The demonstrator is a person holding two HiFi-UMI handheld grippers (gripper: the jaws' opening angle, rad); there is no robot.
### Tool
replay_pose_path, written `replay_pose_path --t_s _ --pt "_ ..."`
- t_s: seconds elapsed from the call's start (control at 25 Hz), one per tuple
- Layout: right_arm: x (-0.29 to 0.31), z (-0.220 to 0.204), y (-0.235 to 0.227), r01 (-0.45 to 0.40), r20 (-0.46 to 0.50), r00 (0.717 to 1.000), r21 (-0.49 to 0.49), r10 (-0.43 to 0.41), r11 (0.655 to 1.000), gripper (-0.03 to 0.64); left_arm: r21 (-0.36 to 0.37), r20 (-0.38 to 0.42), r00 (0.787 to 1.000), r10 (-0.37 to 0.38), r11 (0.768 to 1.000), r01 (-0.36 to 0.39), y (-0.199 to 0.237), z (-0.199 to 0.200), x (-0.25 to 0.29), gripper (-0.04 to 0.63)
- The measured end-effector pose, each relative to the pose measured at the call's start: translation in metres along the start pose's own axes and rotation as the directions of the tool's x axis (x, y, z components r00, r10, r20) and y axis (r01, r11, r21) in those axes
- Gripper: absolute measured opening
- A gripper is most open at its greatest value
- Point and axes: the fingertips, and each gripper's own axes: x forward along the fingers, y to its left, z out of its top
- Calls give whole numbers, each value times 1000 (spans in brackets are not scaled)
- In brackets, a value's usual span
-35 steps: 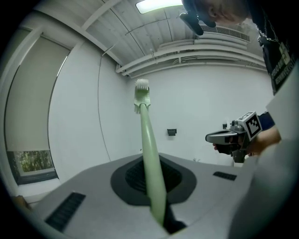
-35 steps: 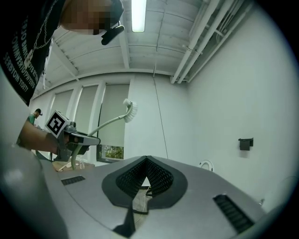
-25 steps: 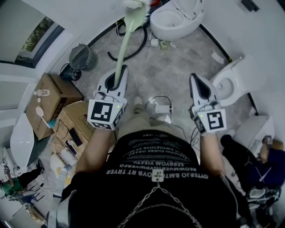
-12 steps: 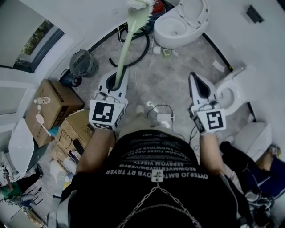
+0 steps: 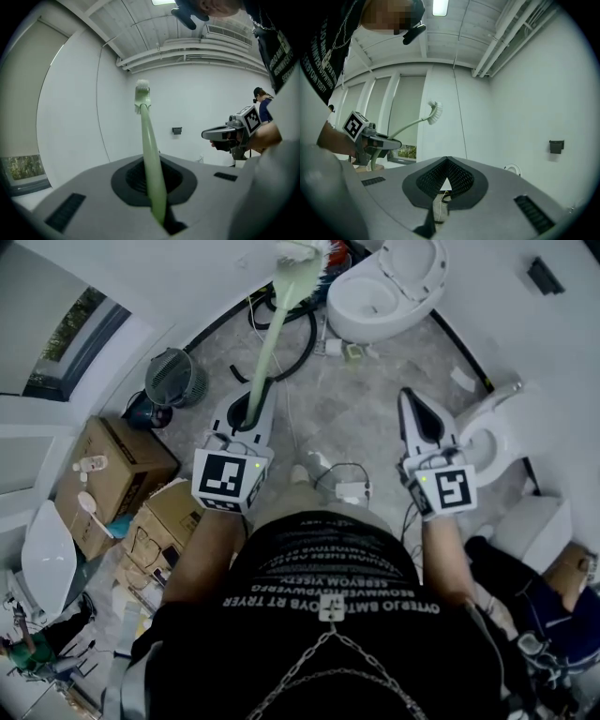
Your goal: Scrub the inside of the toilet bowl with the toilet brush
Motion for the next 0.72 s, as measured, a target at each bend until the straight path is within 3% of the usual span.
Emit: replay_pose_path --t_s 0.72 --pt "64 17 39 55 -20 998 -65 -56 996 -8 -4 22 994 -104 995 104 74 -6 24 0"
